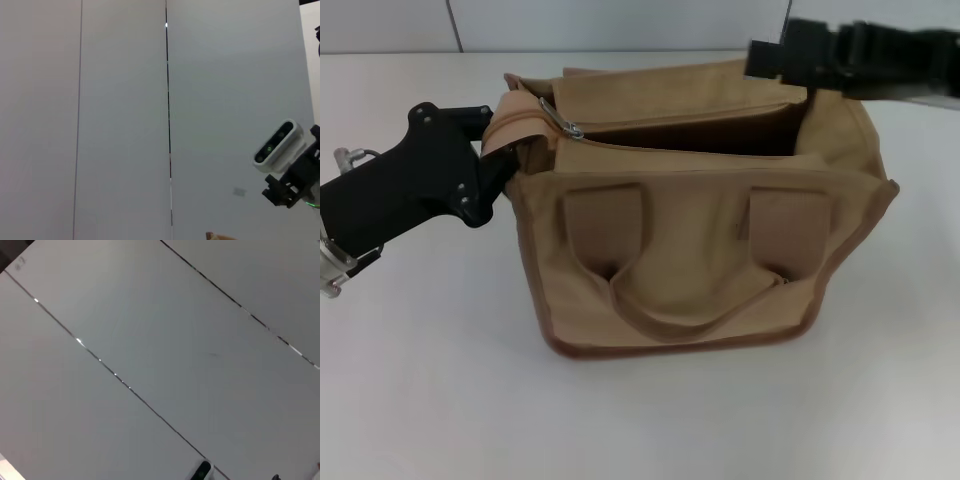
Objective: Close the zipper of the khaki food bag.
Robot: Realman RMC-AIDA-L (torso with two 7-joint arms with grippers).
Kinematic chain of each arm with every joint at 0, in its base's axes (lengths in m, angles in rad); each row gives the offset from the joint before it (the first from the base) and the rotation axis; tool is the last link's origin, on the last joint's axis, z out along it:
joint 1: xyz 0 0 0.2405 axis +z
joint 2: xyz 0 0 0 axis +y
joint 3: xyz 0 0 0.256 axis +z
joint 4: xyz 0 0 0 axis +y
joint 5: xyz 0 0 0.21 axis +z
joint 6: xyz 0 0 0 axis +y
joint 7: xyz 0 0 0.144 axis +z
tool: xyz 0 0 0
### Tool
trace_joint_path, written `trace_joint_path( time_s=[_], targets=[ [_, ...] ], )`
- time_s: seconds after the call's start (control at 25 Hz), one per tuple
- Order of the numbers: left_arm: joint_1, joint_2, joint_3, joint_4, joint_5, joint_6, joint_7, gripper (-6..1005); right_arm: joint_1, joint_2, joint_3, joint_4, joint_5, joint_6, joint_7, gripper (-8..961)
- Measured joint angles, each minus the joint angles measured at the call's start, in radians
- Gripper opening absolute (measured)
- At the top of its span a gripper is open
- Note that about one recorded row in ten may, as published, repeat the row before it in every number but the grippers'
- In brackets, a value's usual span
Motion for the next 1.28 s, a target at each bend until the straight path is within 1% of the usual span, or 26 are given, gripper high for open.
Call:
trace_joint_path(
  time_s=[0.04, 0.08, 0.2, 0.24, 0.32, 0.44, 0.56, 0.8, 1.0, 1.04, 1.28],
  targets=[
    [0.0, -0.001, 0.0, -0.001, 0.0, 0.001, 0.0, -1, 0.023, -0.003, -0.018, -0.001, -0.007, 0.021, 0.075, 625],
    [0.0, -0.001, 0.0, -0.001, 0.0, 0.001, 0.0, -1, 0.023, -0.003, -0.018, -0.001, -0.007, 0.021, 0.075, 625],
    [0.0, -0.001, -0.001, -0.003, 0.0, 0.003, 0.001, -1, 0.054, -0.005, -0.094, -0.007, -0.01, 0.077, 0.18, 622],
    [0.0, -0.001, -0.002, -0.003, 0.0, 0.003, 0.002, -1, 0.068, -0.005, -0.136, -0.007, -0.01, 0.117, 0.239, 621],
    [0.0, -0.001, -0.002, -0.003, 0.0, 0.004, 0.003, -1, 0.073, -0.004, -0.147, -0.005, -0.009, 0.133, 0.265, 619],
    [0.005, -0.001, -0.002, -0.005, 0.0, 0.005, 0.016, -1, 0.093, 0.001, -0.178, 0.012, -0.008, 0.191, 0.383, 617],
    [0.009, 0.0, -0.003, -0.014, -0.001, 0.006, 0.029, -1, 0.1, 0.004, -0.182, 0.014, -0.007, 0.21, 0.413, 614],
    [0.013, 0.001, -0.006, -0.018, 0.0, 0.009, 0.04, -2, 0.125, 0.007, -0.191, 0.014, -0.007, 0.245, 0.438, 503],
    [0.014, 0.001, -0.006, -0.018, 0.0, 0.009, 0.041, -2, 0.154, 0.008, -0.245, 0.012, -0.007, 0.289, 0.439, 411],
    [0.014, 0.001, -0.006, -0.018, 0.0, 0.009, 0.041, -2, 0.168, 0.008, -0.271, 0.011, -0.01, 0.31, 0.439, 410],
    [0.014, 0.001, -0.006, -0.018, 0.0, 0.009, 0.039, -1, 0.198, 0.008, -0.328, 0.008, -0.012, 0.358, 0.44, 402]
  ],
)
